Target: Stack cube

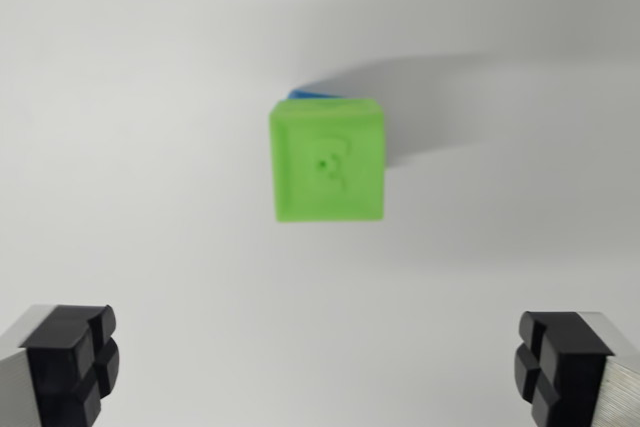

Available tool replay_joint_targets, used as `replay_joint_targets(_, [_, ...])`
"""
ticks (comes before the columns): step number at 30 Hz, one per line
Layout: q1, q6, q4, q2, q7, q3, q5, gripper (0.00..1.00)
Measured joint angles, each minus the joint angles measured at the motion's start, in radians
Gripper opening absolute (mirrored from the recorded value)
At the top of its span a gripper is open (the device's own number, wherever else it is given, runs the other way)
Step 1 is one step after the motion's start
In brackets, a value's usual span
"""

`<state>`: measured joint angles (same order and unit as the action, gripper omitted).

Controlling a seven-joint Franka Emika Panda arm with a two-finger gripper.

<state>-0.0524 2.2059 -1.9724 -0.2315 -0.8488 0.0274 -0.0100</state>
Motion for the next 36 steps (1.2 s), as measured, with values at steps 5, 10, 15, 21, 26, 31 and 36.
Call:
replay_joint_targets(5, [0.0, -0.044, 0.021, 0.023, 0.0, 0.0, 0.001, 1.0])
replay_joint_targets(10, [0.0, -0.09, 0.047, 0.043, -0.001, 0.0, 0.001, 1.0])
replay_joint_targets(15, [0.0, -0.131, 0.072, 0.06, -0.001, 0.0, 0.001, 1.0])
replay_joint_targets(21, [0.0, -0.173, 0.1, 0.075, -0.001, 0.0, 0.001, 1.0])
replay_joint_targets(26, [0.0, -0.206, 0.123, 0.083, -0.001, 0.0, 0.001, 1.0])
replay_joint_targets(31, [0.0, -0.234, 0.144, 0.091, -0.001, 0.0, 0.002, 1.0])
replay_joint_targets(36, [0.0, -0.251, 0.158, 0.095, -0.001, 0.0, 0.002, 1.0])
